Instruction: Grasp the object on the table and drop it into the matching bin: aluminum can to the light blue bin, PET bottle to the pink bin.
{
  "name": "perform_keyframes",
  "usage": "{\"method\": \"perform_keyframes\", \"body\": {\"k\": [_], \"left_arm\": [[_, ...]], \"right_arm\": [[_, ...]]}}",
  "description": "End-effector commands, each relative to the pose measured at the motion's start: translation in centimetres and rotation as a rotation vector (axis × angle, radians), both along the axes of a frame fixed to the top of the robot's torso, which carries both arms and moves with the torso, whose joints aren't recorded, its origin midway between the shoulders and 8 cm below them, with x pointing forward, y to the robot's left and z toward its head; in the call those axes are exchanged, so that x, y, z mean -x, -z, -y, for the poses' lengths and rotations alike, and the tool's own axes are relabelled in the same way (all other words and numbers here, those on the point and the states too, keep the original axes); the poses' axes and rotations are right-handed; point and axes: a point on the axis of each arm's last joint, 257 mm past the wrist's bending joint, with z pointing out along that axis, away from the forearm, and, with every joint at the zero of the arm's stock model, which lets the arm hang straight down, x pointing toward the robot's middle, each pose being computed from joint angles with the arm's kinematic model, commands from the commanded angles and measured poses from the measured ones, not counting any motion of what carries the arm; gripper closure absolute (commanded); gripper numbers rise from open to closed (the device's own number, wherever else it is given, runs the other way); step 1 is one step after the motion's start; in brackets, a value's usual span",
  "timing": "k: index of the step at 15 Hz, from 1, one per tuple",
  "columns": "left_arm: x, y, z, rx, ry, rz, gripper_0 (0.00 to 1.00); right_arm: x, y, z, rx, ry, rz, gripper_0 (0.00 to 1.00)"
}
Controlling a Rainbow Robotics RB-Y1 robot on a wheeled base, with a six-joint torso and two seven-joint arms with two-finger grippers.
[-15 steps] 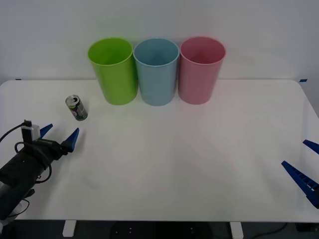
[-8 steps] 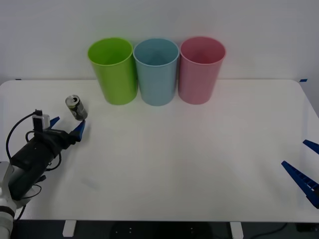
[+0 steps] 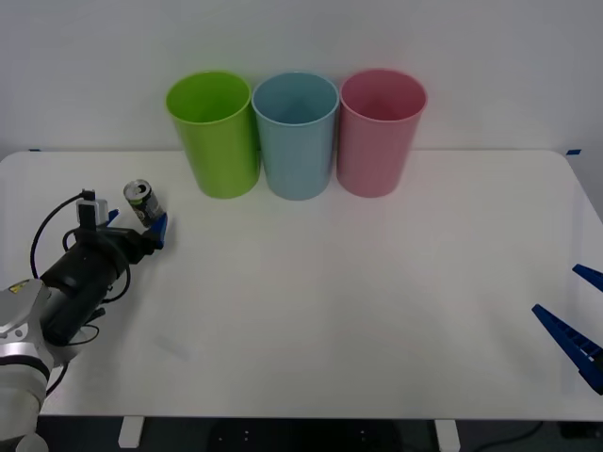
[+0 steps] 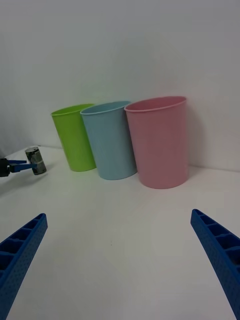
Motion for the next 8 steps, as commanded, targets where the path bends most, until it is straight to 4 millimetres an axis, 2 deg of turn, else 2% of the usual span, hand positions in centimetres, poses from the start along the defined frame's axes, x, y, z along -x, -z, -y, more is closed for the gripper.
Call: {"method": "perform_keyframes", "body": {"k": [1, 8], "left_arm": [[-0.9, -0.3, 0.4, -0.009, -0.03, -0.003, 0.0], [-3.1, -0.1, 1.4, -0.014, -0.054, -0.041, 0.0]], "right_arm": [[0.0, 0.0, 0.0, 0.0, 0.0, 0.0, 0.0], [0.0, 0.0, 0.0, 0.0, 0.0, 0.0, 0.0]]}}
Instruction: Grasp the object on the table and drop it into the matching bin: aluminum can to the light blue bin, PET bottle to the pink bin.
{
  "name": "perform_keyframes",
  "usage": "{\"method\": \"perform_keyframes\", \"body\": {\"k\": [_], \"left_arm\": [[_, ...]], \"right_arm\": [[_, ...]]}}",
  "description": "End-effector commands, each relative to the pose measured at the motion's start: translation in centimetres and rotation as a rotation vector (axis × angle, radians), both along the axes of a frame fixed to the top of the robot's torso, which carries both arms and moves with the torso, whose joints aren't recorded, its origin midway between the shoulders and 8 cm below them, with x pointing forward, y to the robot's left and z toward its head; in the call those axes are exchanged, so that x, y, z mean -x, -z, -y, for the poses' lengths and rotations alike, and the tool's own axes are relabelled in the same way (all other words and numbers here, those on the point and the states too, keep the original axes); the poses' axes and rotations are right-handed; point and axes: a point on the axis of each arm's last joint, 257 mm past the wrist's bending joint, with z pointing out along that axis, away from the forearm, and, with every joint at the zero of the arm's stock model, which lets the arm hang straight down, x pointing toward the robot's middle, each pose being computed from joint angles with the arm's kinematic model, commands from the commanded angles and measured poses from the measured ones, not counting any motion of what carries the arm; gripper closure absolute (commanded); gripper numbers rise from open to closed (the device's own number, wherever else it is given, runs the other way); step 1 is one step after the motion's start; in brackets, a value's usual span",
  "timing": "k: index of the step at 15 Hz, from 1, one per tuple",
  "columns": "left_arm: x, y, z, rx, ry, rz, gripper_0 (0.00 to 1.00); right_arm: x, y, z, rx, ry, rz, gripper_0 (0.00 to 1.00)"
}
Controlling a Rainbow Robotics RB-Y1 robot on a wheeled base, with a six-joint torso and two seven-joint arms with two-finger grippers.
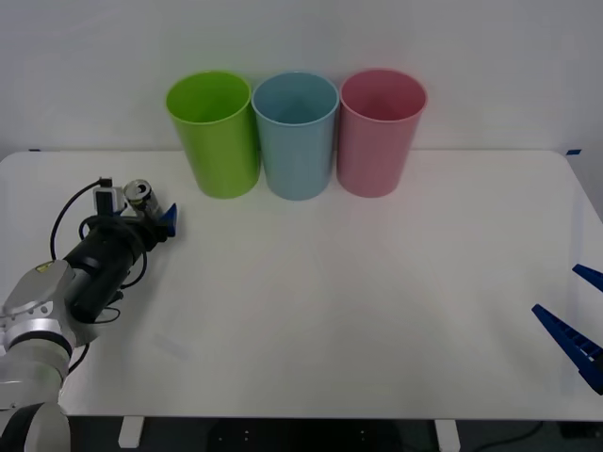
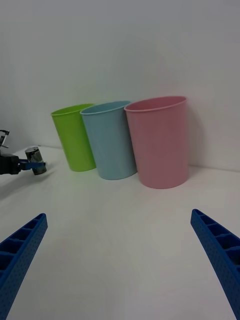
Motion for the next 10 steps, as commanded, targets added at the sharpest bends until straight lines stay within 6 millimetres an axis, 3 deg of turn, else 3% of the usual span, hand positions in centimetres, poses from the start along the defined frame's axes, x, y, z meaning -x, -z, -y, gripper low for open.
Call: {"method": "perform_keyframes", "body": {"k": [1, 9, 10], "left_arm": [[-0.82, -0.15, 0.04, -0.007, -0.019, -0.012, 0.0], [-1.19, -0.24, 0.11, -0.022, -0.027, -0.018, 0.0], [-1.19, -0.25, 0.15, -0.022, -0.025, -0.018, 0.08]], "right_arm": [[0.0, 0.0, 0.0, 0.0, 0.0, 0.0, 0.0], [0.0, 0.0, 0.0, 0.0, 0.0, 0.0, 0.0], [0.0, 0.0, 0.0, 0.0, 0.0, 0.0, 0.0]]}}
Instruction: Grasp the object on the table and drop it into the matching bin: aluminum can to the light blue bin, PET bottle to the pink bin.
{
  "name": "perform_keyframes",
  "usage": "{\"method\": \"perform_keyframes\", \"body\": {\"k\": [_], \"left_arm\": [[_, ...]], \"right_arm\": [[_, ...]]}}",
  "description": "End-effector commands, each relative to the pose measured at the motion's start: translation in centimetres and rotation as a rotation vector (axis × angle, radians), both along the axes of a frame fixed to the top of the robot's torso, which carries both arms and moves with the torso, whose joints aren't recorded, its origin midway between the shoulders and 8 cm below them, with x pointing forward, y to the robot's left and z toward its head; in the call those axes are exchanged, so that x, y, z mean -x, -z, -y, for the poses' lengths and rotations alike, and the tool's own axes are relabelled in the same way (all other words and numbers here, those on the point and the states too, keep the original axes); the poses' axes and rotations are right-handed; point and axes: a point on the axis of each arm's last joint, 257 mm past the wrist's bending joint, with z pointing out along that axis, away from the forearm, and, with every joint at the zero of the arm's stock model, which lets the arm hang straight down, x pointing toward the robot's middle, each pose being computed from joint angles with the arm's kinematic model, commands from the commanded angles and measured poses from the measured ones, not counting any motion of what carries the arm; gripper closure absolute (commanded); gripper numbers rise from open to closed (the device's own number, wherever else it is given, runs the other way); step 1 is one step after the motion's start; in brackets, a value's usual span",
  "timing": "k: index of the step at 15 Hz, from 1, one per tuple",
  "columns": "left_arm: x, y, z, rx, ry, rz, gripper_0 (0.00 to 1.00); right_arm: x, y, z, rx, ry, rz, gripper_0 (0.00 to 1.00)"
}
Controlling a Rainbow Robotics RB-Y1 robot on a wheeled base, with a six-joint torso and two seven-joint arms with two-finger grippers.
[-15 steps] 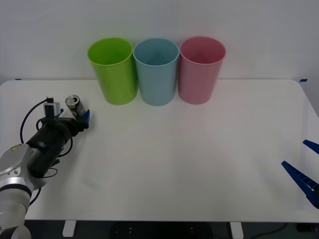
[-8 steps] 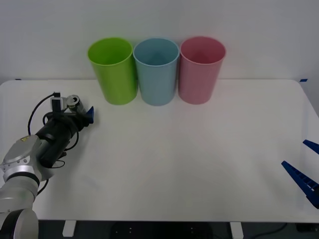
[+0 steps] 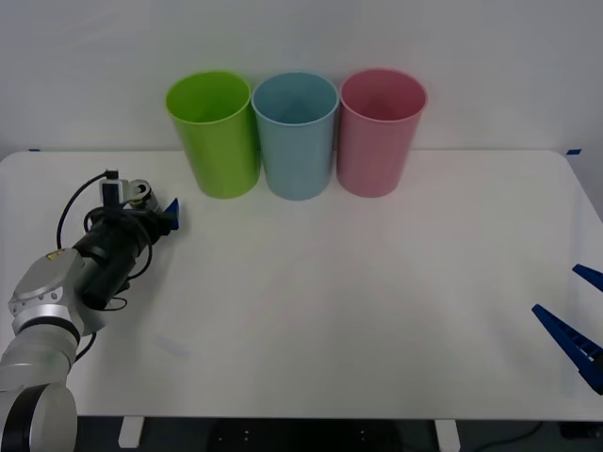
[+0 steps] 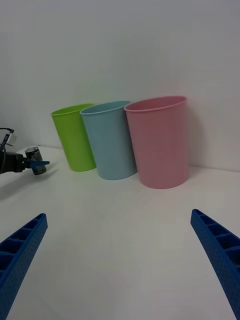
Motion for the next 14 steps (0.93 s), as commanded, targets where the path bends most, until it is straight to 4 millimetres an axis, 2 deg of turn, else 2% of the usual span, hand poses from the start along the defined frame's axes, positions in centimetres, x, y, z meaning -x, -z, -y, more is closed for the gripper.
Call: {"method": "perform_keyframes", "body": {"k": [1, 2, 3, 14], "left_arm": [[0.0, 0.0, 0.1, 0.001, 0.0, 0.0, 0.57], [0.0, 0.1, 0.2, -0.001, 0.003, -0.001, 0.86], [0.0, 0.0, 0.1, -0.003, 0.003, 0.001, 1.0], [0.1, -0.1, 1.2, 0.009, 0.04, 0.005, 1.0]], "right_arm": [[0.0, 0.0, 0.0, 0.0, 0.0, 0.0, 0.0], [0.0, 0.0, 0.0, 0.0, 0.0, 0.0, 0.0], [0.0, 0.0, 0.0, 0.0, 0.0, 0.0, 0.0], [0.0, 0.0, 0.0, 0.0, 0.0, 0.0, 0.0]]}}
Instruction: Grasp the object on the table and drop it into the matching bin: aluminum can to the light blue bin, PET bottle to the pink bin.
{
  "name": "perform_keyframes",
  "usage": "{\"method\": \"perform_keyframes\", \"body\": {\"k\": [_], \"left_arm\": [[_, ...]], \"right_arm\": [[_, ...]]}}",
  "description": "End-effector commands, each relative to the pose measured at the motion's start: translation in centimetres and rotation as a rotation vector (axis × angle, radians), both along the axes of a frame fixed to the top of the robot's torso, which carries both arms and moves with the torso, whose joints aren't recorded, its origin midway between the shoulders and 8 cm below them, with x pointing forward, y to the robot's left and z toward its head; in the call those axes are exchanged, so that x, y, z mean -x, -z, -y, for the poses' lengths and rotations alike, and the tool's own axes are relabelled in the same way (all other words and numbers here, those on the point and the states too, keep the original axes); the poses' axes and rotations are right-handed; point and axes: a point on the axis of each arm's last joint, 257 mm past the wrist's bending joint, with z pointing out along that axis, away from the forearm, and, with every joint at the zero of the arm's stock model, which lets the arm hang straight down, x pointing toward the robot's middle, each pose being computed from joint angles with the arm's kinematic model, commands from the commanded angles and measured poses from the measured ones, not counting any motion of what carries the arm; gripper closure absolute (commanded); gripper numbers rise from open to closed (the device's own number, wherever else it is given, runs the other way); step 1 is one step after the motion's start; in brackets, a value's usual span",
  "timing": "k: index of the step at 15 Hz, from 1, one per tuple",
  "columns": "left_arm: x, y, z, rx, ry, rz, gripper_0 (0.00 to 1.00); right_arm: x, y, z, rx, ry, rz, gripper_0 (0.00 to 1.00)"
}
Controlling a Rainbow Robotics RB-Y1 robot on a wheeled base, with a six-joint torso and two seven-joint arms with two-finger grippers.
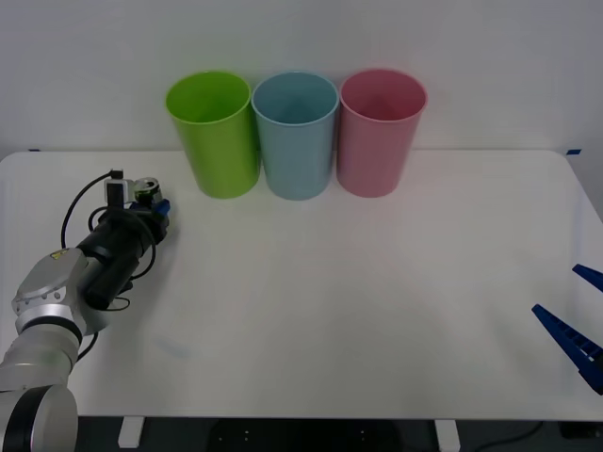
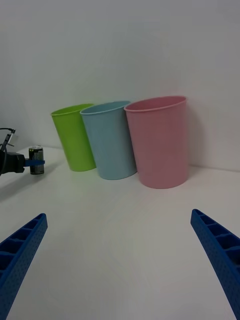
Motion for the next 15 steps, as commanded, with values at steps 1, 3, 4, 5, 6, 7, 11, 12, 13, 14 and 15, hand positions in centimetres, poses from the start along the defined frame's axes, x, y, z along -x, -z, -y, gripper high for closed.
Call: {"method": "perform_keyframes", "body": {"k": [1, 3, 4, 5, 6, 7, 11, 12, 13, 14, 15], "left_arm": [[0.3, 0.0, 0.1, 0.012, 0.022, 0.005, 1.0], [0.6, -0.2, 0.1, 0.017, 0.05, 0.013, 1.0], [0.7, -0.3, 0.1, 0.016, 0.062, 0.018, 1.0], [1.1, -0.5, 0.0, 0.015, 0.077, 0.029, 1.0], [1.5, -1.1, -0.1, 0.011, 0.091, 0.049, 1.0], [2.1, -1.7, 0.0, 0.009, 0.108, 0.074, 1.0], [4.7, -3.6, 0.9, 0.014, 0.158, 0.149, 1.0], [5.2, -3.9, 1.0, 0.015, 0.167, 0.159, 1.0], [6.0, -4.8, 1.2, 0.021, 0.18, 0.185, 1.0], [6.8, -5.4, 1.7, 0.032, 0.194, 0.205, 1.0], [7.5, -6.0, 2.0, 0.036, 0.204, 0.22, 1.0]], "right_arm": [[0.0, 0.0, 0.0, 0.0, 0.0, 0.0, 0.0], [0.0, 0.0, 0.0, 0.0, 0.0, 0.0, 0.0], [0.0, 0.0, 0.0, 0.0, 0.0, 0.0, 0.0], [0.0, 0.0, 0.0, 0.0, 0.0, 0.0, 0.0], [0.0, 0.0, 0.0, 0.0, 0.0, 0.0, 0.0], [0.0, 0.0, 0.0, 0.0, 0.0, 0.0, 0.0], [0.0, 0.0, 0.0, 0.0, 0.0, 0.0, 0.0], [0.0, 0.0, 0.0, 0.0, 0.0, 0.0, 0.0], [0.0, 0.0, 0.0, 0.0, 0.0, 0.0, 0.0], [0.0, 0.0, 0.0, 0.0, 0.0, 0.0, 0.0], [0.0, 0.0, 0.0, 0.0, 0.0, 0.0, 0.0]]}}
